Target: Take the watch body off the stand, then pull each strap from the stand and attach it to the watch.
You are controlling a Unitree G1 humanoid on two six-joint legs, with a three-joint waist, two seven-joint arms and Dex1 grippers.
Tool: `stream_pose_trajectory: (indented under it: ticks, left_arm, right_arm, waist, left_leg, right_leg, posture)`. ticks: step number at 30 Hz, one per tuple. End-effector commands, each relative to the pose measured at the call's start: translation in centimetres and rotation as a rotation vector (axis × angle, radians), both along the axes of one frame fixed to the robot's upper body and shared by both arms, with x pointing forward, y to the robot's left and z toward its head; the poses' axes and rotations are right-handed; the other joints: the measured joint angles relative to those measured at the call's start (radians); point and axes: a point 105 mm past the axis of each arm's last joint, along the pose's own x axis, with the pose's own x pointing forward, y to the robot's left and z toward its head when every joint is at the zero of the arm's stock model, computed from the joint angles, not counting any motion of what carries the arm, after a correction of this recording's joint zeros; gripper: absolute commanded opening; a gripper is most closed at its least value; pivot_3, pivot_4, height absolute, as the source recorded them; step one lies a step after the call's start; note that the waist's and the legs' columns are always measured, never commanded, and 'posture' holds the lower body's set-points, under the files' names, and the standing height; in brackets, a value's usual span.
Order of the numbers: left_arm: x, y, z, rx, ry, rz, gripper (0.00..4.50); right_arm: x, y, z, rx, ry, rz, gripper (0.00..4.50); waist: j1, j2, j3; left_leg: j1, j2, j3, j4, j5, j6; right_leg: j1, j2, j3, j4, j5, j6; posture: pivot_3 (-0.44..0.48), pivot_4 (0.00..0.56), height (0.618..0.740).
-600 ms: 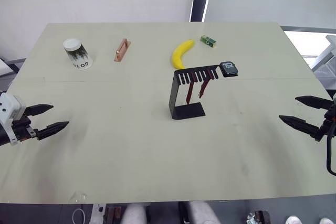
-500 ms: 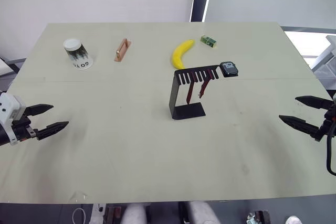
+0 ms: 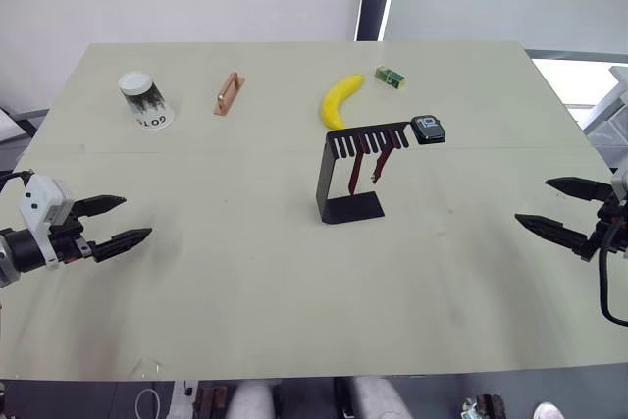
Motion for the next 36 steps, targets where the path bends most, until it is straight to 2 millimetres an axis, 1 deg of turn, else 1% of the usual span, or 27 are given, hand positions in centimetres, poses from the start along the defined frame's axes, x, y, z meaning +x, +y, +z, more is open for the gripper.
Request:
stream_pose_trajectory:
  ticks: [1,3,5,9,10,13,15,16,17,19,20,22,24,26,31,33,36]
  left_arm:
    - [0.1,-0.8,1.1,-0.003,-0.050,-0.026,4.46]
    - [0.1,-1.2,1.1,-0.009,-0.050,-0.040,4.46]
    - [0.1,-2.1,1.2,-0.009,-0.050,-0.074,4.46]
    - [0.2,-5.0,2.5,-0.069,-0.073,-0.174,4.46]
    - [0.2,-6.1,2.9,-0.087,-0.079,-0.212,4.46]
    - [-0.1,-9.7,4.0,-0.121,-0.089,-0.342,4.46]
    - [-0.7,-12.3,5.3,-0.167,-0.095,-0.444,4.46]
    - [-1.0,-13.0,5.7,-0.180,-0.094,-0.470,4.46]
    - [-1.3,-14.3,6.3,-0.203,-0.100,-0.520,4.46]
    - [-1.6,-15.9,7.0,-0.220,-0.113,-0.578,4.46]
    - [-1.7,-16.4,7.2,-0.221,-0.119,-0.596,4.46]
    - [-1.7,-17.8,8.2,-0.230,-0.165,-0.637,4.46]
    - [-1.7,-18.8,9.0,-0.227,-0.200,-0.675,4.46]
    - [-1.7,-19.5,9.4,-0.210,-0.219,-0.706,4.46]
    - [-1.0,-20.5,9.6,-0.180,-0.249,-0.738,4.46]
    - [-0.8,-21.0,10.0,-0.187,-0.267,-0.751,4.46]
    - [-0.7,-21.9,10.8,-0.208,-0.297,-0.763,4.46]
  right_arm:
    - [0.2,0.1,1.1,-0.027,-0.073,-0.019,4.50]
    - [0.2,0.3,1.2,-0.028,-0.084,-0.027,4.50]
    - [0.1,0.4,1.2,-0.034,-0.097,-0.039,4.50]
    - [0.1,0.9,1.9,-0.006,-0.155,-0.101,4.50]
    - [-0.1,1.3,2.0,0.012,-0.172,-0.126,4.50]
    - [-1.6,4.0,2.4,0.051,-0.196,-0.108,4.50]
    - [-2.4,6.0,3.0,0.121,-0.220,-0.104,4.50]
    - [-2.6,6.5,3.2,0.142,-0.224,-0.109,4.50]
    - [-2.9,7.8,3.5,0.205,-0.242,-0.116,4.50]
    - [-3.3,9.7,3.9,0.282,-0.258,-0.121,4.50]
    - [-3.5,10.4,4.0,0.304,-0.261,-0.123,4.50]
    - [-3.9,12.8,4.2,0.358,-0.283,-0.119,4.50]
    - [-3.9,14.2,4.7,0.407,-0.302,-0.134,4.50]
    - [-3.7,14.8,5.1,0.432,-0.309,-0.155,4.50]
    - [-3.1,15.4,5.7,0.461,-0.292,-0.175,4.50]
    - [-2.7,15.9,6.0,0.483,-0.280,-0.167,4.50]
    - [-1.7,16.3,6.5,0.487,-0.276,-0.186,4.50]
  waist:
    - [0.000,0.000,0.000]
    - [0.001,0.000,0.000]
    - [0.001,0.000,0.000]
    - [0.001,0.000,0.000]
    - [0.002,0.000,0.000]
    - [0.008,0.000,0.000]
    - [0.010,0.000,0.000]
    - [0.011,0.000,0.000]
    - [0.011,0.000,0.000]
    - [0.007,0.000,0.000]
    - [0.005,0.000,-0.001]
    - [0.002,0.000,-0.001]
    - [0.001,0.000,-0.001]
    - [0.001,0.000,-0.001]
    - [0.001,0.000,-0.001]
    - [0.001,0.000,-0.001]
    - [0.001,0.000,-0.001]
  left_leg:
    - [0.000,0.000,0.000,0.000,0.000,0.000]
    - [0.000,0.000,0.000,0.000,0.000,-0.001]
    - [0.000,0.000,0.000,0.000,0.000,-0.001]
    - [-0.001,0.000,0.000,0.000,0.001,-0.001]
    - [-0.001,0.000,0.000,0.000,0.001,-0.001]
    - [-0.001,0.000,-0.001,0.000,0.001,-0.002]
    - [-0.002,0.000,-0.001,0.000,0.001,-0.003]
    - [-0.002,0.000,-0.001,0.001,0.002,-0.003]
    - [-0.002,0.000,-0.002,0.002,0.002,-0.003]
    - [-0.002,0.001,-0.002,0.002,0.002,-0.003]
    - [-0.002,0.001,-0.002,0.002,0.002,-0.003]
    - [-0.001,0.001,-0.001,0.001,0.002,-0.004]
    - [-0.001,0.001,-0.002,0.001,0.002,-0.004]
    - [-0.002,0.001,-0.002,0.003,0.003,-0.005]
    - [-0.002,0.000,-0.002,0.002,0.003,-0.005]
    - [-0.002,0.000,-0.002,0.003,0.003,-0.005]
    - [-0.003,0.000,-0.002,0.004,0.003,-0.005]
  right_leg:
    - [0.000,0.000,0.000,0.000,0.000,0.000]
    - [0.000,0.000,0.000,0.000,0.000,0.000]
    - [0.000,0.000,0.000,0.000,0.000,0.000]
    - [0.000,0.000,0.000,0.002,0.000,0.000]
    - [0.000,0.000,0.000,0.002,0.000,0.000]
    - [0.000,0.001,0.000,0.003,0.000,0.000]
    - [0.001,0.001,0.000,0.003,0.000,0.000]
    - [0.001,0.001,0.000,0.003,0.000,0.000]
    - [0.001,0.001,0.000,0.003,0.000,0.000]
    - [0.002,0.002,0.001,0.003,0.000,0.000]
    - [0.002,0.002,0.000,0.004,0.000,0.000]
    - [0.002,0.003,0.001,0.003,0.000,0.000]
    - [0.002,0.004,0.001,0.003,0.000,0.000]
    - [0.001,0.003,0.001,0.002,0.000,0.000]
    - [0.001,0.003,0.001,0.001,0.000,0.000]
    - [0.001,0.003,0.001,0.000,0.000,0.000]
    - [0.001,0.003,0.001,-0.001,0.000,0.000]
  posture:
    - [0.000,0.150,0.740]
    - [0.000,0.150,0.740]
    - [0.000,0.150,0.740]
    - [0.000,0.150,0.740]
    - [0.000,0.150,0.740]
    - [0.000,0.150,0.740]
    - [0.000,0.150,0.740]
    - [0.000,0.150,0.740]
    - [0.000,0.150,0.740]
    - [0.000,0.150,0.740]
    - [0.000,0.150,0.740]
    - [0.000,0.150,0.740]
    - [0.000,0.150,0.740]
    - [0.000,0.150,0.740]
    - [0.000,0.150,0.740]
    - [0.000,0.150,0.740]
    - [0.000,0.150,0.740]
